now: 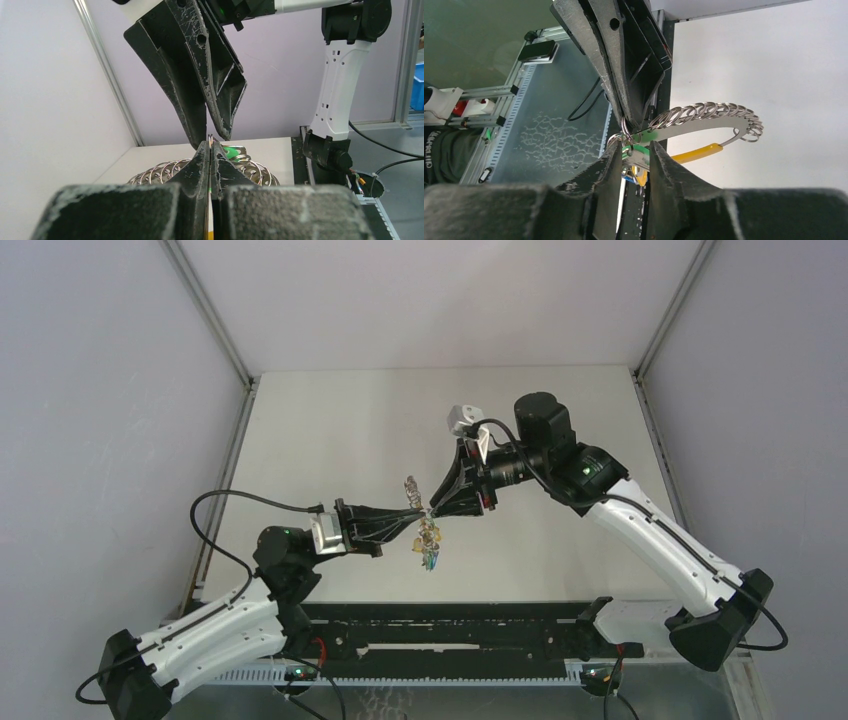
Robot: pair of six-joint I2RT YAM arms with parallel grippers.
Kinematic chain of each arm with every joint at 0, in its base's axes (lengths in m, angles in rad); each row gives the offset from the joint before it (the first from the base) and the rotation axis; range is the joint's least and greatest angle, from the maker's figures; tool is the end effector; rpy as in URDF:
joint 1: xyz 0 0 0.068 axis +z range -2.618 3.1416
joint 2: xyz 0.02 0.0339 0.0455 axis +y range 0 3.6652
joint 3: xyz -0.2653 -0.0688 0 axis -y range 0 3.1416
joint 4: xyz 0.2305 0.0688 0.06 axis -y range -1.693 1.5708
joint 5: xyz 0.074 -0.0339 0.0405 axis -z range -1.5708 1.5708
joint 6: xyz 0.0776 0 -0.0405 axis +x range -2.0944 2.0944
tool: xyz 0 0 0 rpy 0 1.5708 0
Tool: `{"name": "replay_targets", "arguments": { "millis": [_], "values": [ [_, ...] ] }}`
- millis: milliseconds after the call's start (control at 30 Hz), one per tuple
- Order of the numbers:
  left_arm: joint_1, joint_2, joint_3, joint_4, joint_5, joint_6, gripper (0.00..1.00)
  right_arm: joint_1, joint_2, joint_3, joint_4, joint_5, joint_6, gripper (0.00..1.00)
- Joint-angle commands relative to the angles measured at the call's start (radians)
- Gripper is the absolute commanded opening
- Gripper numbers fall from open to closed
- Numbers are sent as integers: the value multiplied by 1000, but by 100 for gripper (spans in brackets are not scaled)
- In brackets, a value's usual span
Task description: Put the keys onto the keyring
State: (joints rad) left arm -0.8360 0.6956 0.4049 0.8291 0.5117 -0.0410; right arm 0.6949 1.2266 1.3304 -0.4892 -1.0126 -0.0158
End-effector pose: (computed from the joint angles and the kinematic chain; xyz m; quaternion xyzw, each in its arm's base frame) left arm 0.0898 -0.1560 0.3476 0.3878 0.3551 -0.4703 0.7088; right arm 0.1577 0.2172 0.4035 -0.5063 0.5858 0.5420 0.3267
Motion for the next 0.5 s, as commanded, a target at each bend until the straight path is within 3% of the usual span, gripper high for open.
{"name": "replay_targets", "arguments": {
  "millis": [0, 100, 200, 467],
  "values": [
    [-6, -9, -1, 73, -1, 15, 0, -5, 1, 6, 43, -42, 21, 24],
    [-6, -10, 0, 77, -6, 14, 0, -5, 1, 6, 35, -44, 18, 17],
    [-6, -9, 1, 83, -14, 16, 0, -5, 2, 6, 19, -49, 11, 0],
    [-6, -9, 1, 115, -25, 16, 0, -8, 6, 6, -12, -42, 10, 0]
  ]
}}
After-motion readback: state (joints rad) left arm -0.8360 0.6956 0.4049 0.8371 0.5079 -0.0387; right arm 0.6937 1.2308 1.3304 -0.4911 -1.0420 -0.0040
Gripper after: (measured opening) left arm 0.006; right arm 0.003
